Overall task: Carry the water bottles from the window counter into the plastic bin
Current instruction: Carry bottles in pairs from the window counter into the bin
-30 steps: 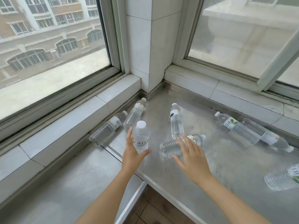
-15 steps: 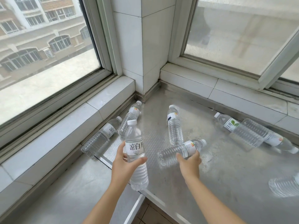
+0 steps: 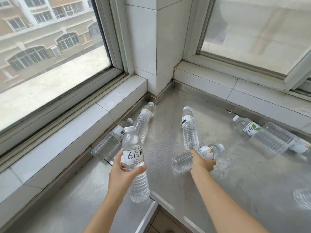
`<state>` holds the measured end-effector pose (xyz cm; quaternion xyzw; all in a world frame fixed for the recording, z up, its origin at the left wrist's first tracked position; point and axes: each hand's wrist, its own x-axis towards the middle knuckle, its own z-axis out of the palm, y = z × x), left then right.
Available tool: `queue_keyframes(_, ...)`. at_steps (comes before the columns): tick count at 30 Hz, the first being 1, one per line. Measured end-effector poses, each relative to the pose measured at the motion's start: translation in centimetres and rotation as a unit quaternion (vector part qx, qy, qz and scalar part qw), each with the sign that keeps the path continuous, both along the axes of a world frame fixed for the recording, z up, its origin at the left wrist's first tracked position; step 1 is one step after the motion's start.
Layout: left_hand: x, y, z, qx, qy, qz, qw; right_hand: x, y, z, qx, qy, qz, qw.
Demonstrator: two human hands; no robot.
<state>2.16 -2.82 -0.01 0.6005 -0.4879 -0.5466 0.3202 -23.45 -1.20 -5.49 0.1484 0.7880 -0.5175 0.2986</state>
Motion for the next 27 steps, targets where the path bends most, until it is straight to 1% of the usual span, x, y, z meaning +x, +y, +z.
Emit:
queue_keyframes(4, 0.7, 0.1, 0.9, -0.009, 0.013, -0.007, 1.0, 0.5, 1.2, 0.0, -0.096, 0.009, 0.011, 0.995)
queue_keyframes(7, 1.2, 0.1, 1.6, -0.014, 0.024, -0.025, 0.999, 0.9, 3.1, 0.6, -0.138, 0.041, 0.063, 0.988)
queue_keyframes(11, 1.0, 0.2, 2.9, -0.033, 0.034, -0.075, 0.996, 2.0, 6.4, 3.6, -0.162, 0.09, 0.131, 0.974)
queue_keyframes(17, -0.6, 2.1, 5.6, -0.074, 0.031, -0.161, 0.984, 3.8, 10.8, 7.2, -0.18, 0.17, 0.194, 0.949)
queue_keyframes(22, -1.3, 6.2, 7.9, -0.104, 0.039, -0.214, 0.971, 5.4, 16.2, 10.4, -0.212, 0.213, 0.204, 0.932)
queue_keyframes(27, -2.0, 12.2, 9.1, -0.106, 0.079, -0.225, 0.965, 6.9, 24.1, 13.2, -0.237, 0.246, 0.189, 0.921)
